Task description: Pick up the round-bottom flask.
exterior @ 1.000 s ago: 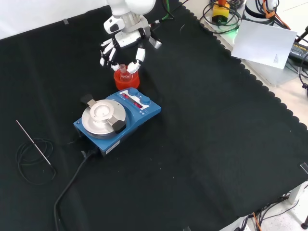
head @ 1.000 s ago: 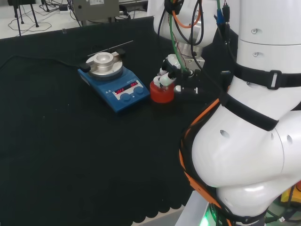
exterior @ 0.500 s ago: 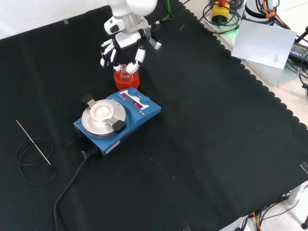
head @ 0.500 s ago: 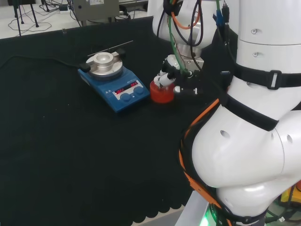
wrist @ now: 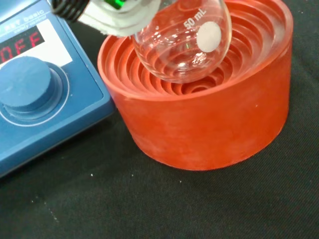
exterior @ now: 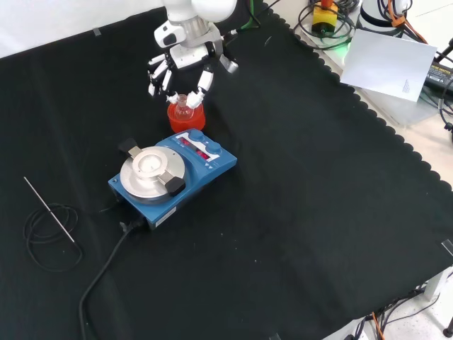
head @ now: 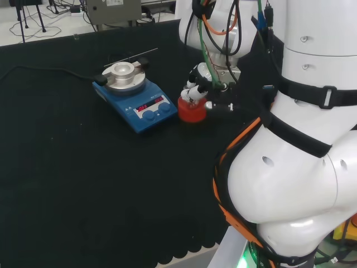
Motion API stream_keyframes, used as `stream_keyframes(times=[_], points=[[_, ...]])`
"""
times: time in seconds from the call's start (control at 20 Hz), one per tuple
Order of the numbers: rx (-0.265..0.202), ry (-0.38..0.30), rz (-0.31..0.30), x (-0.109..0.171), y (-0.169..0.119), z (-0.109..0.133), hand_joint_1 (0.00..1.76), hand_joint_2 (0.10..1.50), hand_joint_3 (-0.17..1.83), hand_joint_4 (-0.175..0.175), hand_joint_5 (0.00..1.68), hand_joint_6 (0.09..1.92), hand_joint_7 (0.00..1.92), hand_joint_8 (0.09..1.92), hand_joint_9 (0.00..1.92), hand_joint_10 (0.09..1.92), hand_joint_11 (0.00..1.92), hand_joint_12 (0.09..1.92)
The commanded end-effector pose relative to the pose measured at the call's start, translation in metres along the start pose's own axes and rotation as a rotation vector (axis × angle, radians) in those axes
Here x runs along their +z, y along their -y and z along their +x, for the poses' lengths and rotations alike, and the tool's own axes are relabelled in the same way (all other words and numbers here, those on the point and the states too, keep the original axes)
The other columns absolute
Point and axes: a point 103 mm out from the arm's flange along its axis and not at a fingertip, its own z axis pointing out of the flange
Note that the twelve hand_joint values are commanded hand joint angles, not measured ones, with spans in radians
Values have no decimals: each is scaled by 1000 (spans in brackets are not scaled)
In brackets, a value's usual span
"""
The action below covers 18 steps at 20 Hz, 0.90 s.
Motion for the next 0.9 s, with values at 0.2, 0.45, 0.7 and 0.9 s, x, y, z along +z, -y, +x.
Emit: stream_keyframes(times=[0.2,0.45,0.7,0.9], points=[[24,-32,-12,-28,3,1,1019,791,697,175,974,1198,353,642,506,665,0,1344],[24,-36,-19,-42,5,4,1020,783,715,175,975,1204,354,643,508,668,0,1349],[25,-35,-28,-68,11,14,1020,782,718,175,975,1206,354,644,511,669,0,1349],[17,-39,-30,-74,12,17,1021,777,726,175,977,1207,355,645,513,671,0,1352]])
